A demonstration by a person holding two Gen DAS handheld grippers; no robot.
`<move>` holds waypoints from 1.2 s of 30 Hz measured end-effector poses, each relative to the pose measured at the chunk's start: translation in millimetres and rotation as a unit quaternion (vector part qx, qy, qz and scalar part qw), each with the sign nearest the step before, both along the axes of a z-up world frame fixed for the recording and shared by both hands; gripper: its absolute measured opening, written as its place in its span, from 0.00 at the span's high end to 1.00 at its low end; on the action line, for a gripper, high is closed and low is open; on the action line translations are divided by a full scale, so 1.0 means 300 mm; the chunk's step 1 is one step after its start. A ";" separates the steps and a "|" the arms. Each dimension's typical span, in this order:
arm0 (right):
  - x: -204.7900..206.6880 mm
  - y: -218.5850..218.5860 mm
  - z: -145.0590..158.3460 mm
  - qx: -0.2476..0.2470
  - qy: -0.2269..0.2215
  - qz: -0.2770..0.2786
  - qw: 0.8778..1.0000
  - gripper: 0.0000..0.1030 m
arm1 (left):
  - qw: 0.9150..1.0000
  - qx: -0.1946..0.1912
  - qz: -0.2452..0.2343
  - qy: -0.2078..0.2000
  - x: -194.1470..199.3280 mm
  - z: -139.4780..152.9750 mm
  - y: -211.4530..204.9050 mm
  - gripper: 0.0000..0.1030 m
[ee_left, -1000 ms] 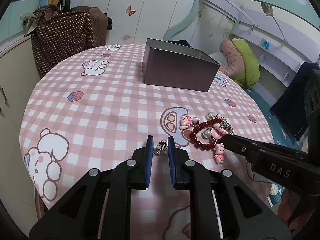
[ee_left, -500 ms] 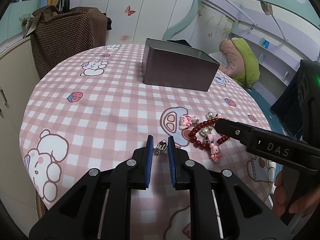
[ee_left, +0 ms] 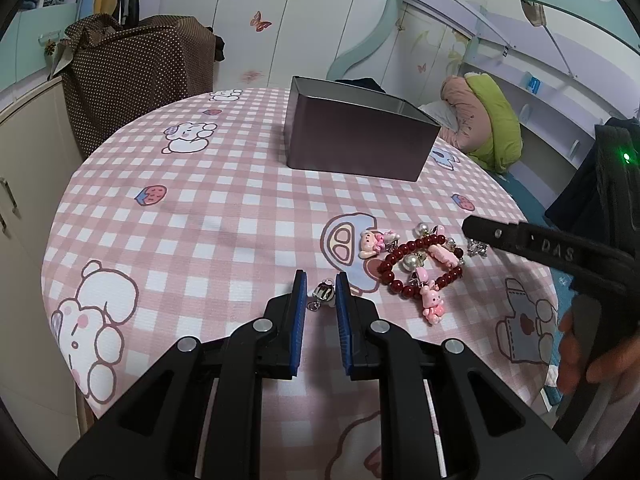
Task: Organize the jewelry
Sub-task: 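Grasp the silver charm chain with the left gripper while right approaches the red bead bracelet, then grasp the dark red bead bracelet with the right gripper and lift it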
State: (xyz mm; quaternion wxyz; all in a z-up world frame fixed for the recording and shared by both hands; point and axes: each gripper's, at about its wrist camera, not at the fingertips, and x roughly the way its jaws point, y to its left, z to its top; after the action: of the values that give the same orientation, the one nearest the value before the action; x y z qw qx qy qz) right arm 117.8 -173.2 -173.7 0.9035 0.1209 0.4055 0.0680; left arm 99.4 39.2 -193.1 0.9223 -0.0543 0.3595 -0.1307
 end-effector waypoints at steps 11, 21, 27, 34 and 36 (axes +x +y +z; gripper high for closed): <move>-0.023 0.074 0.022 -0.017 -0.016 0.077 0.997 0.79 | 1.000 0.004 0.002 0.000 0.004 -0.001 -0.007 0.85; -0.024 0.170 -0.011 -0.122 -0.019 0.127 0.984 0.79 | 1.000 -0.001 0.001 0.000 0.004 -0.001 -0.004 0.85; -0.040 0.190 -0.023 -0.143 -0.041 0.134 0.980 0.91 | 1.000 -0.006 -0.006 0.004 0.005 0.005 -0.008 0.86; -0.050 0.157 0.006 -0.108 -0.052 0.122 0.985 0.92 | 1.000 -0.005 -0.013 -0.015 -0.015 0.029 -0.026 0.86; -0.057 0.149 0.027 -0.102 -0.060 0.121 0.986 0.92 | 1.000 -0.002 -0.013 -0.018 -0.017 0.034 -0.031 0.86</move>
State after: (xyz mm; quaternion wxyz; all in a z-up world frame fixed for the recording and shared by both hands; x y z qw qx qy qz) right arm 100.6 -128.4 -165.7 0.9191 -0.0259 0.3666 0.1422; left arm 94.2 29.9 -182.8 0.9268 -0.0494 0.3432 -0.1441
